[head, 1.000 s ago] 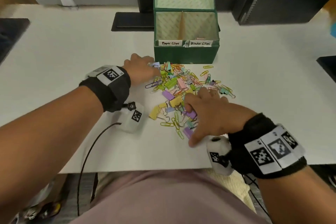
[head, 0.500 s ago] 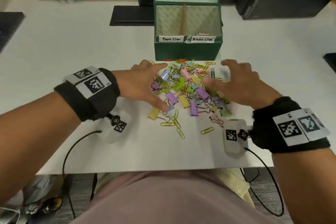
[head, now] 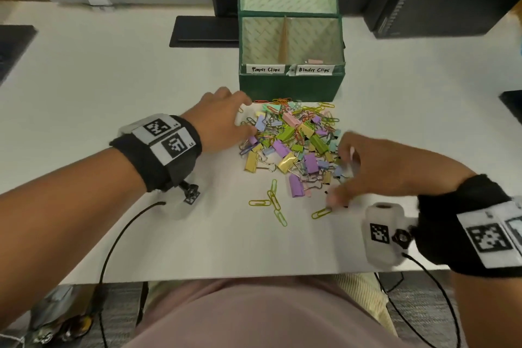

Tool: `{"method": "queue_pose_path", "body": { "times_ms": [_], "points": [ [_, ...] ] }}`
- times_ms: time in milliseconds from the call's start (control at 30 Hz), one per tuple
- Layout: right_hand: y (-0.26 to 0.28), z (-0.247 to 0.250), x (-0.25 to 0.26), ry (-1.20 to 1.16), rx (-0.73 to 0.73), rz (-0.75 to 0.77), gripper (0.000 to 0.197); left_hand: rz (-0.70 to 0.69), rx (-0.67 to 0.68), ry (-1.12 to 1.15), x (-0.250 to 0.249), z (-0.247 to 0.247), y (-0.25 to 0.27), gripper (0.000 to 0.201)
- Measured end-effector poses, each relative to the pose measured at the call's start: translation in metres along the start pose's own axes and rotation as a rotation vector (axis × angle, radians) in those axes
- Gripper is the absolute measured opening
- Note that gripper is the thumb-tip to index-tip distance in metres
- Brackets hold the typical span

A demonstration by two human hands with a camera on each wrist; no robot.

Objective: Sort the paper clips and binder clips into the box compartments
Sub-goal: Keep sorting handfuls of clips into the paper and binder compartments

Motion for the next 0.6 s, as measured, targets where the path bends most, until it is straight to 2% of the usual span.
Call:
{"method": "queue_pose_path", "body": {
  "times_ms": [67,133,333,467,567,600],
  "points": [
    [0.005,-0.012,-0.001,0.031,0.054,0.011,0.057,0.016,0.039,-0.060,-0.002,-0.005,-0.002,0.062],
    [0.003,-0.021,-0.001,0.012,0.050,0.027,0.052,-0.006,0.056,-0.074,-0.012,-0.008,-0.002,0.062],
    [-0.022,-0.007,0.010,0.006,-0.148,0.124,0.047,-0.115,0.099,-0.021,-0.040,-0.014,0.000,0.057],
    [-0.027,0.020,0.021,-0.035,-0.245,0.208,0.042,-0.151,0.061,0.056,-0.033,0.002,0.009,0.049],
    [-0.046,0.044,0.039,0.079,-0.335,0.324,0.024,-0.184,0.175,0.005,-0.029,0.001,0.025,0.035],
    [-0.056,0.046,0.047,0.122,-0.317,0.362,0.030,-0.192,0.235,-0.035,-0.028,-0.003,0.032,0.036]
  ]
}}
Point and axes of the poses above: each hand's wrist, its own y-axis away from the middle knuckle, its own z-axis out of the back of the hand, x = y × z, the point moved 6 cm from there along -y, towards the middle knuckle, and after that the axes turned 15 degrees about z, right-handed, at the moved point
